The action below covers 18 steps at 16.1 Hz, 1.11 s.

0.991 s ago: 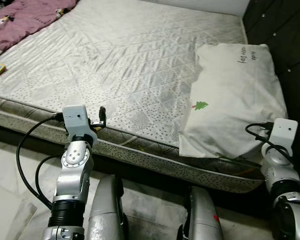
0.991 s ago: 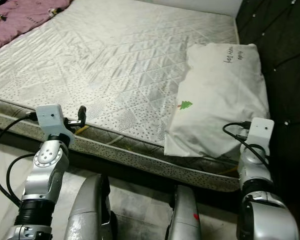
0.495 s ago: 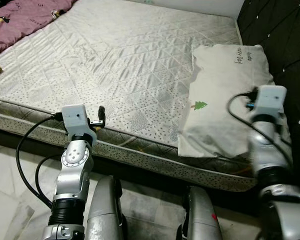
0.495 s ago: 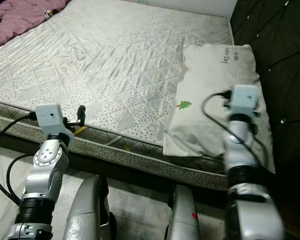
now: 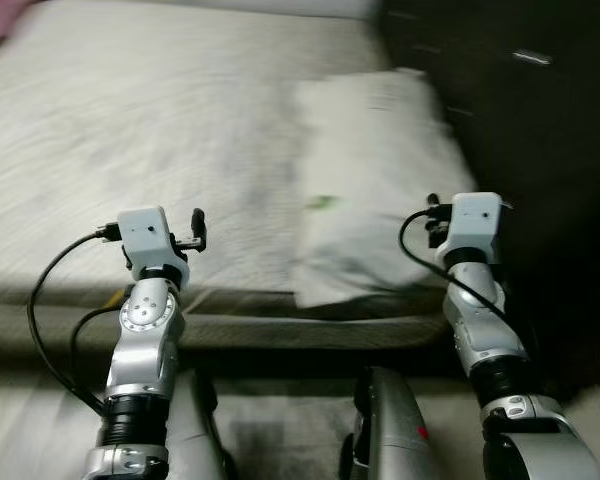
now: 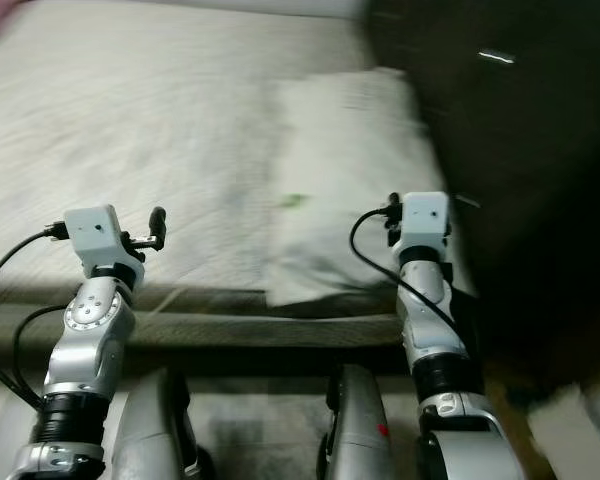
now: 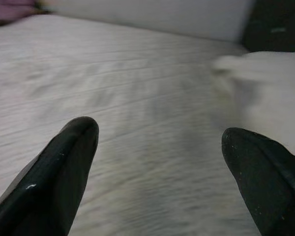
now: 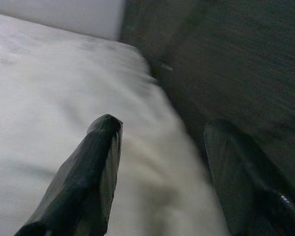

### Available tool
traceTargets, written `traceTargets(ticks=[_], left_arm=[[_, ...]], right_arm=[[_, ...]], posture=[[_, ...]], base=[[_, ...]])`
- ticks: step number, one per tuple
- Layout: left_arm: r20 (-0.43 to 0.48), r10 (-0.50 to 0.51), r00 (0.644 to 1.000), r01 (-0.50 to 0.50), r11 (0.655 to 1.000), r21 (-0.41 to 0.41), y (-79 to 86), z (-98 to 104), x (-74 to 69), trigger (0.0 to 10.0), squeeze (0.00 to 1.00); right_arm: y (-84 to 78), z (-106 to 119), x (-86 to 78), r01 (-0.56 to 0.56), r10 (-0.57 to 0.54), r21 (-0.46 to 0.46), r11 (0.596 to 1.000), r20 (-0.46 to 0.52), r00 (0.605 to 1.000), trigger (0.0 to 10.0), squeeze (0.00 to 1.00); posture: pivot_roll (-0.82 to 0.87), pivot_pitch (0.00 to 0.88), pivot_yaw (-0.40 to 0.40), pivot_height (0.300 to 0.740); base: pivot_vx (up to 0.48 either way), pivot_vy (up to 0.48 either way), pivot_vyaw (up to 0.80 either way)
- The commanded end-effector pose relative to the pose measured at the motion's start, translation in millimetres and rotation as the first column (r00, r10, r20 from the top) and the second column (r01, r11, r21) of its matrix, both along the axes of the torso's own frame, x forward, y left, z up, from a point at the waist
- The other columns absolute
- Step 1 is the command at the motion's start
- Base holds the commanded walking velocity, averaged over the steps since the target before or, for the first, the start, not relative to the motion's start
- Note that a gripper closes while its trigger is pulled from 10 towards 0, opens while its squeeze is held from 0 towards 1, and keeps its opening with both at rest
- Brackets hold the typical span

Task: Clean up the room

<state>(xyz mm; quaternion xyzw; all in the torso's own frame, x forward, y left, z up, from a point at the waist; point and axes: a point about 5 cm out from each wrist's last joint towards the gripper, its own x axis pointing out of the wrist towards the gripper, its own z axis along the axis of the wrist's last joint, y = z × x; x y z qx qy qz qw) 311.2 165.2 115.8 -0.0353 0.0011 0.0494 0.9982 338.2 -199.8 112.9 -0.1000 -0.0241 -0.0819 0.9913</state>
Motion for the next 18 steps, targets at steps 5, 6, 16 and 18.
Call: traceTargets(ticks=[5,6,16,18], left_arm=[[0.018,-0.027,0.999,0.027,1.000,-0.001,-4.7,1.7,0.9,10.0,0.00],[0.019,-0.028,0.999,0.028,1.000,-0.002,-5.0,1.6,1.2,10.0,0.00],[0.032,-0.036,0.999,0.036,0.999,-0.008,-9.8,4.0,11.8,10.0,0.00],[0.048,-0.039,0.998,0.039,0.999,-0.008,-10.8,7.9,16.5,10.0,0.00]], right_arm=[[9.2,10.1,0.7,-0.076,0.076,0.003,0.997,0.040,0.996,10.0,0.00],[13.5,14.4,1.0,-0.115,0.113,0.017,0.993,0.061,0.992,10.0,0.00],[31.7,27.1,9.9,-0.208,0.203,0.042,0.977,0.099,0.974,10.0,0.00],[35.3,30.6,12.5,-0.219,0.212,0.052,0.974,0.113,0.971,10.0,0.00]], posture=[[0.06,0.000,-0.031,0.572],[0.06,0.000,-0.031,0.572],[0.05,0.000,-0.027,0.669],[0.05,0.000,-0.026,0.696]], base=[[0.000,0.000,0.00],[0.000,0.000,0.00],[0.000,0.000,0.00],[0.000,0.000,0.00]])
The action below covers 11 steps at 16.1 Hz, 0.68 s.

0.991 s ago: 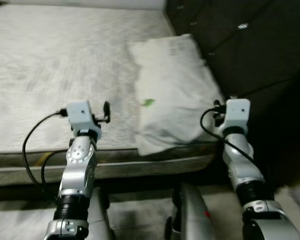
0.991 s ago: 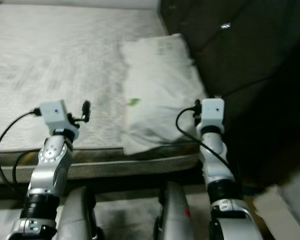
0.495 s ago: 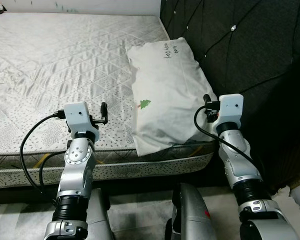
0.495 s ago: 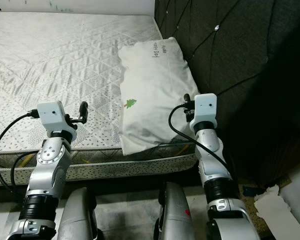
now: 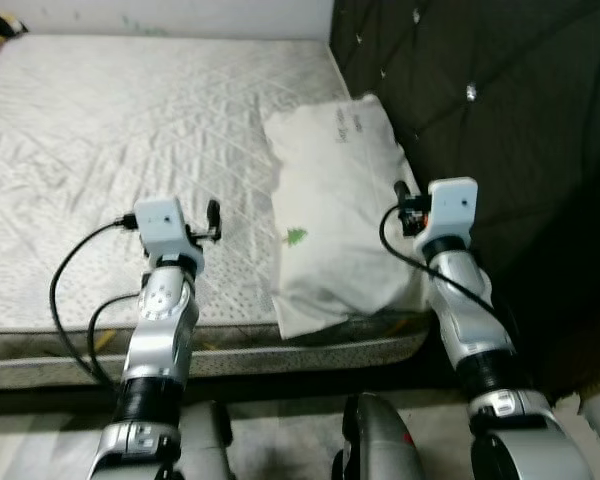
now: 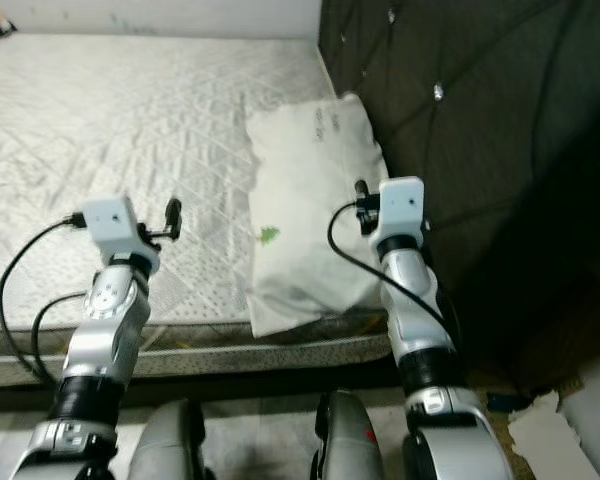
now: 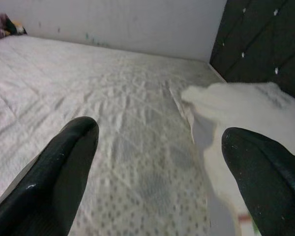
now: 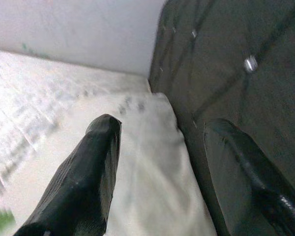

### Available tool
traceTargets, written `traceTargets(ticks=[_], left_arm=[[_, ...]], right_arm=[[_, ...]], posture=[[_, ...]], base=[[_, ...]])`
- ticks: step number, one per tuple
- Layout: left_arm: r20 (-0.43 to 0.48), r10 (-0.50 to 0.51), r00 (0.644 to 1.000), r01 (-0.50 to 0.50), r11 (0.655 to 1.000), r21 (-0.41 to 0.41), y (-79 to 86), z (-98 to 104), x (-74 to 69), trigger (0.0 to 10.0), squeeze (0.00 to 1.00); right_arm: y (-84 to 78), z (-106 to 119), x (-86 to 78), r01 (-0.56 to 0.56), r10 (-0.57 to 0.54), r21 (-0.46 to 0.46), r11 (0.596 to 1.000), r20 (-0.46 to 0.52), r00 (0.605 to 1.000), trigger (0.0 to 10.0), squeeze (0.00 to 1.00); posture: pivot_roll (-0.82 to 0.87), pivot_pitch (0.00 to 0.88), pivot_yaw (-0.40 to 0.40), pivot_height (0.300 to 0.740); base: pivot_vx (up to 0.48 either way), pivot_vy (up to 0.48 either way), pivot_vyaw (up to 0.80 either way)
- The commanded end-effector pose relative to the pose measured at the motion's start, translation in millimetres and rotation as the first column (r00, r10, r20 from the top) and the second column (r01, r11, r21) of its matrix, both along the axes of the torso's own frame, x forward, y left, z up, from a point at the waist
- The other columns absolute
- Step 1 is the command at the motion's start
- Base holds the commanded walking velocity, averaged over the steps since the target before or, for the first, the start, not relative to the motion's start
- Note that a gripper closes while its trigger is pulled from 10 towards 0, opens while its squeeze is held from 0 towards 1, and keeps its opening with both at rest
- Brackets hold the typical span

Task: Clean up the room

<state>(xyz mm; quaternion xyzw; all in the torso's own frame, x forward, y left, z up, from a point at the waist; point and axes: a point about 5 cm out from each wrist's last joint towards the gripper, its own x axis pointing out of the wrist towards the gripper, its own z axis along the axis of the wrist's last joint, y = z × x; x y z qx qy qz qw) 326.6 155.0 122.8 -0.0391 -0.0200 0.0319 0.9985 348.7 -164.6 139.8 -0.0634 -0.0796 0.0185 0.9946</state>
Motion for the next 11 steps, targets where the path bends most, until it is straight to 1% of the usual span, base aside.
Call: traceTargets(ticks=[1,2,3,5,8,9,11], left_arm=[[0.006,-0.001,1.000,0.001,1.000,-0.003,1.1,1.3,3.1,10.0,0.00],[0.008,0.003,1.000,-0.003,1.000,-0.003,2.5,1.4,3.9,10.0,0.00],[0.009,0.016,1.000,-0.016,1.000,-0.002,5.9,0.8,4.0,10.0,0.00],[0.006,0.030,1.000,-0.030,1.000,-0.004,9.9,-0.6,4.8,10.0,0.00],[0.010,0.032,0.999,-0.032,0.999,-0.008,9.6,0.0,5.9,10.0,0.00],[0.007,0.038,0.999,-0.038,0.999,0.003,9.7,-0.1,5.1,10.0,0.00],[0.012,0.035,0.999,-0.035,0.999,0.010,11.3,-1.2,-1.5,10.0,0.00]], right_arm=[[2.2,4.6,3.5,-0.010,0.010,0.011,1.000,0.014,1.000,10.0,0.00],[3.8,4.9,3.8,-0.015,0.015,0.019,1.000,0.017,1.000,10.0,0.00],[6.6,4.4,3.5,-0.018,0.018,0.024,1.000,0.018,1.000,10.0,0.00],[12.3,2.9,2.9,-0.029,0.029,0.028,0.999,0.019,0.999,10.0,0.00],[17.2,-1.4,1.4,-0.041,0.040,0.038,0.998,0.007,0.999,10.0,0.00],[19.4,-4.8,-0.5,-0.047,0.047,0.039,0.998,-0.003,0.999,10.0,0.00],[20.9,-9.7,-5.2,-0.050,0.050,0.045,0.998,-0.015,0.999,10.0,0.00]], posture=[[0.05,0.000,-0.023,0.710],[0.05,0.000,-0.022,0.720],[0.05,0.000,-0.018,0.738],[0.05,0.000,-0.013,0.740],[0.06,0.000,-0.017,0.740],[0.06,0.000,-0.019,0.740],[0.06,0.000,-0.020,0.740]], base=[[0.000,0.000,0.00],[0.000,0.000,0.00],[0.000,0.000,0.00],[0.000,0.000,0.00],[0.000,0.000,0.00],[0.000,0.000,0.00],[0.000,0.000,0.00]])
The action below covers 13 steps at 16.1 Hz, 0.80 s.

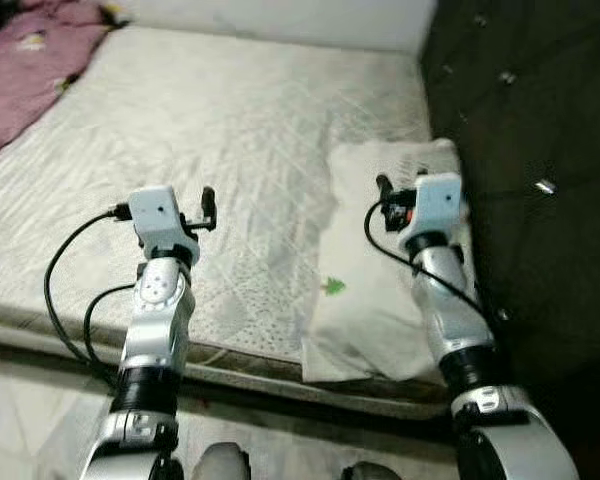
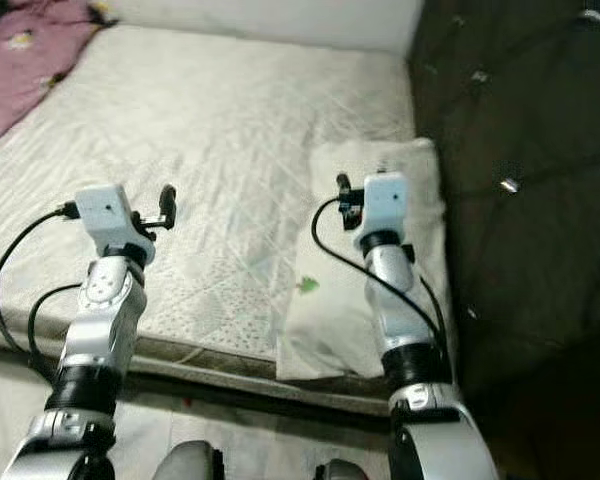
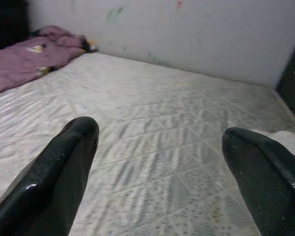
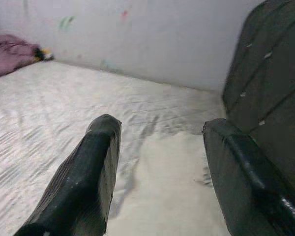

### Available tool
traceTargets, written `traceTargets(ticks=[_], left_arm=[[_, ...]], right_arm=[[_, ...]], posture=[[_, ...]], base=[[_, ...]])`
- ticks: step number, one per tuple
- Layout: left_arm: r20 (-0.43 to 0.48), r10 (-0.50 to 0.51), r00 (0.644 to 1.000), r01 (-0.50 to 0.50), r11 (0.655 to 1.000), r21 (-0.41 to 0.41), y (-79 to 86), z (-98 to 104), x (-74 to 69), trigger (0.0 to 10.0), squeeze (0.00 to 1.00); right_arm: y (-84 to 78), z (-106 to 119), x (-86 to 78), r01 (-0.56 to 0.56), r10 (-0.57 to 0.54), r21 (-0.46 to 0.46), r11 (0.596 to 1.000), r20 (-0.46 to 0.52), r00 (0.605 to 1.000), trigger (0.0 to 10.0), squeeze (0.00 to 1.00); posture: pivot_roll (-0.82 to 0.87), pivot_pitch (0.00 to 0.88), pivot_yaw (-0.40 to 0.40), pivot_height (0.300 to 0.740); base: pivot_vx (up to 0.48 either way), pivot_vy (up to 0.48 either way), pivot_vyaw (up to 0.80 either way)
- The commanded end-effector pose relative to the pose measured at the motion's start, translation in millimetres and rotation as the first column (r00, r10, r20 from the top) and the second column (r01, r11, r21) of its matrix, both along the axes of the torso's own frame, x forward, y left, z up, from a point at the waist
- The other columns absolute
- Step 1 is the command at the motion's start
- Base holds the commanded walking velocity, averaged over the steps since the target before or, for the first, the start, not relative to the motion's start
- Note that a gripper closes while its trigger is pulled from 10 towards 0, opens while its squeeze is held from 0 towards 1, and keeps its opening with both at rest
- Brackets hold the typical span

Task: Clean up the room

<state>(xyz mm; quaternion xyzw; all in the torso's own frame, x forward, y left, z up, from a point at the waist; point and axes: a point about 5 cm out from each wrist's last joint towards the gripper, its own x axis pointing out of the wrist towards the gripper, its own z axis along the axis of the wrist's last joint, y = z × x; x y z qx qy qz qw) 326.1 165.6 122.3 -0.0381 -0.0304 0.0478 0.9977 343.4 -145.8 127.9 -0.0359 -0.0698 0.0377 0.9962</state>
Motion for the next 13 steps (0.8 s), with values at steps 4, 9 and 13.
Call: traceTargets(ticks=[4,9,13], left_arm=[[-0.001,-0.048,0.999,0.048,0.999,0.002,-4.0,-4.2,-18.1,10.0,0.00],[-0.048,-0.039,0.998,0.040,0.999,0.018,-6.9,-14.8,-31.2,10.0,0.00],[-0.053,-0.046,0.998,0.046,0.999,0.007,-11.1,-13.6,-30.9,10.0,0.00]], right_arm=[[-1.5,-5.8,-14.1,0.003,-0.002,0.024,1.000,-0.020,1.000,10.0,0.00],[0.4,-13.3,-25.8,0.000,-0.001,-0.019,1.000,-0.046,0.999,10.0,0.00],[-0.9,-19.4,-31.3,0.001,-0.003,-0.016,1.000,-0.077,0.997,10.0,0.00]], posture=[[0.06,0.000,-0.024,0.740],[0.06,0.000,-0.044,0.740],[0.04,0.000,-0.041,0.740]], base=[[0.000,0.000,0.00],[0.000,0.000,0.00],[0.000,0.000,0.00]])
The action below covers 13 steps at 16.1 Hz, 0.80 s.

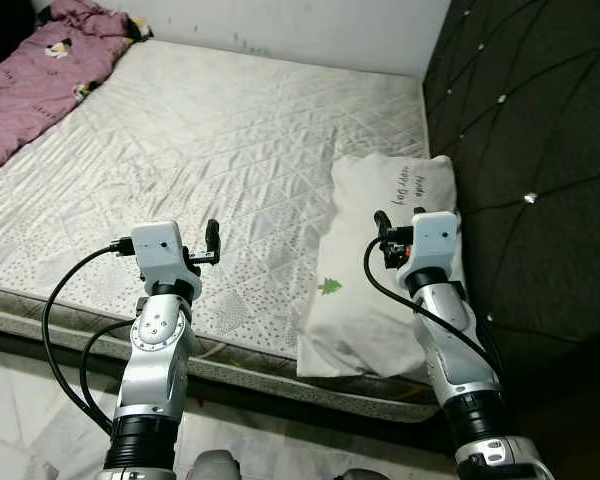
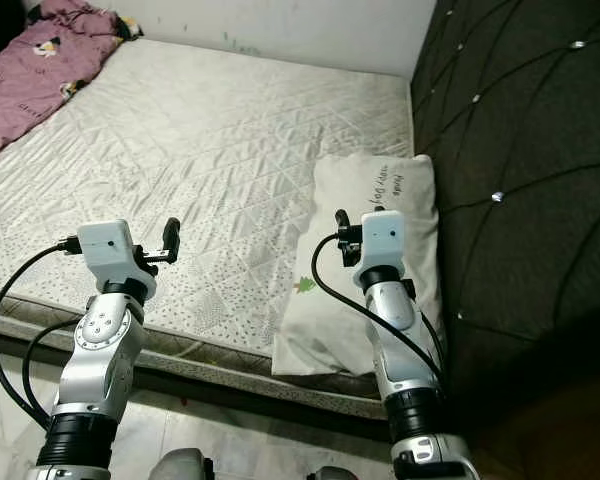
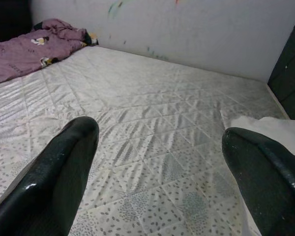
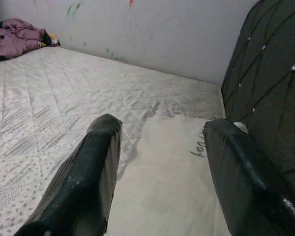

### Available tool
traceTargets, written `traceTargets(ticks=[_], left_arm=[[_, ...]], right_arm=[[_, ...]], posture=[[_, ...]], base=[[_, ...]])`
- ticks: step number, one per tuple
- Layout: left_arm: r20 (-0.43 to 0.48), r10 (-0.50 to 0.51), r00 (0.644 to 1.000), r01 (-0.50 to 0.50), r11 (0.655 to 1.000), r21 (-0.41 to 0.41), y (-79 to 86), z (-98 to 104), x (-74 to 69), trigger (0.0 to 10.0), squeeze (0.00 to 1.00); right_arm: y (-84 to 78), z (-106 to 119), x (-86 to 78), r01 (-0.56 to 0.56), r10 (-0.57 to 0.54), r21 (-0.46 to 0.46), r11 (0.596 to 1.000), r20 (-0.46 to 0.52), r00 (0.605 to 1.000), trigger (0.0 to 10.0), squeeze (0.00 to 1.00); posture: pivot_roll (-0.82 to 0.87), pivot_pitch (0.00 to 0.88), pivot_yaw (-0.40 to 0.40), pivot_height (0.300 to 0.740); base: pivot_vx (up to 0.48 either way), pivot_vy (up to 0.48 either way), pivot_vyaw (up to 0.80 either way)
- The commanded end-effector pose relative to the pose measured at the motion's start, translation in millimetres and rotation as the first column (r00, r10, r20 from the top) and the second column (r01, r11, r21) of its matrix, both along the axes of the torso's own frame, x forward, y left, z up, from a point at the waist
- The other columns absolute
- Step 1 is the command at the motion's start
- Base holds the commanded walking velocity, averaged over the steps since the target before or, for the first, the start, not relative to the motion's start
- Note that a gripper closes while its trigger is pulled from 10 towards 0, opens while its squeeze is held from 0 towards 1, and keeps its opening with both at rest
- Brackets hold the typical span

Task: Clean up the room

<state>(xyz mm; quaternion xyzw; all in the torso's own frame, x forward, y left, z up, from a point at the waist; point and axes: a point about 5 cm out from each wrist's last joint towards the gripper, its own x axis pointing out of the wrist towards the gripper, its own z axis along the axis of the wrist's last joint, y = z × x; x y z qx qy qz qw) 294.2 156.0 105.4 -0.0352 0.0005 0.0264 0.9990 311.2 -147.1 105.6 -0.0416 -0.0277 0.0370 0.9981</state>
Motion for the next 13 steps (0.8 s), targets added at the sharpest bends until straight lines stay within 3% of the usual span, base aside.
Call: traceTargets(ticks=[1,3,10,13], left_arm=[[0.003,-0.015,1.000,0.015,1.000,0.003,-4.0,3.3,-0.7,10.0,0.00],[-0.020,-0.030,0.999,0.030,1.000,0.004,-5.9,0.0,-4.1,10.0,0.00],[-0.031,-0.014,0.999,0.012,0.999,-0.035,-4.2,-0.3,-7.2,10.0,0.00],[-0.039,-0.016,0.999,0.014,0.999,-0.051,-5.8,-0.7,-7.2,10.0,0.00]], right_arm=[[2.0,2.1,-2.6,-0.003,0.003,0.002,1.000,0.001,1.000,10.0,0.00],[3.5,-0.2,-8.5,0.005,-0.004,0.024,1.000,-0.017,1.000,10.0,0.00],[8.3,0.2,-11.3,-0.028,0.029,0.021,0.999,-0.041,0.999,10.0,0.00],[8.8,1.0,-11.3,-0.037,0.038,0.022,0.999,-0.047,0.998,10.0,0.00]], posture=[[0.04,0.000,-0.034,0.740],[0.03,0.000,-0.020,0.740],[0.04,0.000,-0.045,0.740],[0.04,0.000,-0.049,0.740]], base=[[0.000,0.000,0.00],[0.000,0.000,-0.23],[0.000,0.000,-0.80],[0.000,0.000,-0.16]])
